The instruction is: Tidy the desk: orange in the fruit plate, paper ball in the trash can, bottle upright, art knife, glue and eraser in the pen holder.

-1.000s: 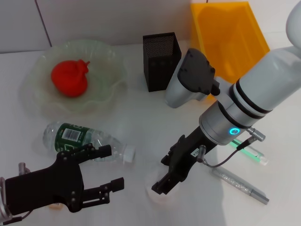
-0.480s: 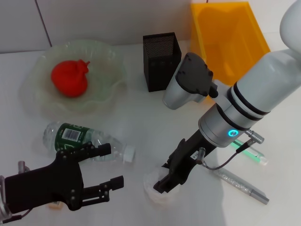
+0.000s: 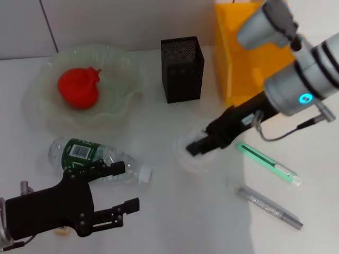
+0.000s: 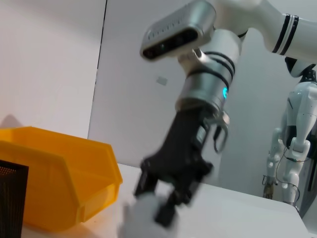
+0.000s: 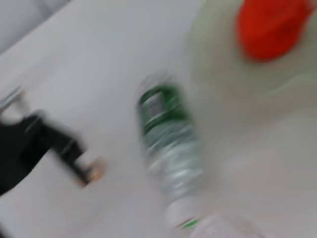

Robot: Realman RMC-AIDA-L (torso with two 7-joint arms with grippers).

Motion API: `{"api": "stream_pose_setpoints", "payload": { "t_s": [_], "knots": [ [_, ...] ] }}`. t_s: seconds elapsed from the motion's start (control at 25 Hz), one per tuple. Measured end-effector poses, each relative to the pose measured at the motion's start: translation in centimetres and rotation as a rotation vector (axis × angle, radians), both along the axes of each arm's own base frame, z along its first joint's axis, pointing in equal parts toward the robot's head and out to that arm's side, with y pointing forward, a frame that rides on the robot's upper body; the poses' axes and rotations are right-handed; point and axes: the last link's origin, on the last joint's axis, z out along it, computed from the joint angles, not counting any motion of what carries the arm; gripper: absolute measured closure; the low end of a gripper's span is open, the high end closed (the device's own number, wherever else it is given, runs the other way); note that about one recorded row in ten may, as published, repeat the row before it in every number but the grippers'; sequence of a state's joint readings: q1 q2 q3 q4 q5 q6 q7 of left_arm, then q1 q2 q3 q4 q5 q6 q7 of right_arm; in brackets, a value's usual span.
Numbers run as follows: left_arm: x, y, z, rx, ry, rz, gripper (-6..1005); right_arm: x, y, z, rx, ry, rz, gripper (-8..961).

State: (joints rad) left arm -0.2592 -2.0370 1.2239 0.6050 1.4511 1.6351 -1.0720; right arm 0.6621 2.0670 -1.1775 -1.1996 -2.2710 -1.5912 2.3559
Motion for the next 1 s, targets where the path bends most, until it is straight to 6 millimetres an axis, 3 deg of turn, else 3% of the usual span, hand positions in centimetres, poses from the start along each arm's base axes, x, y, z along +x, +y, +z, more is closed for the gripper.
{"api": "stream_pose_setpoints", "payload": {
  "t_s": [0.04,0.08,0.12,0.2,0.24,0.4,0.48,0.68,0.88,1.0],
  "knots": [
    [0.0,0.0,0.0,0.000,0.000,0.000,220,0.0,0.0,0.0,0.000,0.000,0.000,520],
    [0.0,0.0,0.0,0.002,0.000,-0.002,220,0.4,1.0,2.7,0.106,0.005,-0.028,524],
    [0.0,0.0,0.0,0.002,0.000,-0.002,221,0.4,1.0,2.7,0.106,0.005,-0.028,528],
    [0.1,0.0,-0.1,0.002,-0.001,-0.004,223,1.1,2.0,6.5,0.254,0.014,-0.058,536],
    [0.1,0.0,-0.1,0.002,-0.001,-0.004,224,1.1,2.0,6.5,0.254,0.014,-0.058,540],
    [0.2,0.1,-0.2,0.003,-0.002,-0.007,228,2.3,3.5,10.5,0.471,0.016,-0.077,553],
    [0.2,0.1,-0.2,0.003,-0.002,-0.007,229,2.6,3.9,11.3,0.538,0.003,-0.071,554],
    [0.2,0.1,-0.4,-0.001,0.000,-0.006,234,3.5,4.8,12.0,0.634,-0.066,-0.064,557],
    [0.2,0.1,-0.4,0.000,-0.001,-0.005,238,4.6,5.5,11.0,0.669,-0.164,-0.060,536],
    [0.2,0.1,-0.4,0.002,0.000,-0.006,241,5.3,5.9,9.4,0.674,-0.228,-0.042,513]
  ]
}}
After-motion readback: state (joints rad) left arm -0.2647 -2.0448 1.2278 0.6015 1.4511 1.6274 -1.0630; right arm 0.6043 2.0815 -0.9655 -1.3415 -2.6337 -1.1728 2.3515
